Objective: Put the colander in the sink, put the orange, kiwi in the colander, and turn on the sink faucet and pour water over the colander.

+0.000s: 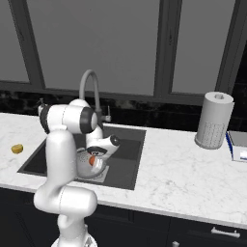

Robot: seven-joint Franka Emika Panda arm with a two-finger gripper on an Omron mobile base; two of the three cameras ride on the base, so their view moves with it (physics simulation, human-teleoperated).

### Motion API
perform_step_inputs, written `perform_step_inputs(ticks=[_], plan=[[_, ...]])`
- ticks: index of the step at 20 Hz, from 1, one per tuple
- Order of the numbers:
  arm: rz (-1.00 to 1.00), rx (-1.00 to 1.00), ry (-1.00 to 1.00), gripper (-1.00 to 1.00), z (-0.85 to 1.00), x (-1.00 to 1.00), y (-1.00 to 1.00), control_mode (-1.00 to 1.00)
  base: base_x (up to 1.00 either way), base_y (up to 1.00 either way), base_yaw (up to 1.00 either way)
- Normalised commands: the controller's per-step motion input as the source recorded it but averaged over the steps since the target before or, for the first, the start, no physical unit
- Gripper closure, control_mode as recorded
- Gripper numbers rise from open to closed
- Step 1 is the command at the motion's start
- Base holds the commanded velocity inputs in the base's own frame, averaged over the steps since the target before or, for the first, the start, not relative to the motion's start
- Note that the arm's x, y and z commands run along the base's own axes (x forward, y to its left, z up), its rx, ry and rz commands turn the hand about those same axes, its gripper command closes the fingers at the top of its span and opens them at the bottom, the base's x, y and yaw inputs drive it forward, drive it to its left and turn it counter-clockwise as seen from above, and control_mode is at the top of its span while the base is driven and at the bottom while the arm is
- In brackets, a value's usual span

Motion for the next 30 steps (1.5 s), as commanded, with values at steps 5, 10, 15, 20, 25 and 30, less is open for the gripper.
perform_step_inputs(ticks=[5,10,15,20,25,30], plan=[[0.00,0.00,0.00,1.00,-0.15,0.20,0.04,-1.00,0.00,0.00,0.00],[0.00,0.00,0.00,-1.00,-0.06,0.09,0.04,-1.00,0.00,0.00,0.00],[0.00,0.00,-0.01,-1.00,0.01,-0.01,0.09,-1.00,0.00,0.00,0.00],[0.00,0.00,-0.02,-1.00,0.15,-0.01,0.12,-1.00,0.00,0.00,0.00],[0.00,0.01,0.00,-1.00,0.35,-0.02,0.01,-1.00,0.00,0.00,0.00],[0.00,0.02,0.00,-1.00,0.44,-0.21,-0.01,-1.00,0.00,0.00,0.00]])
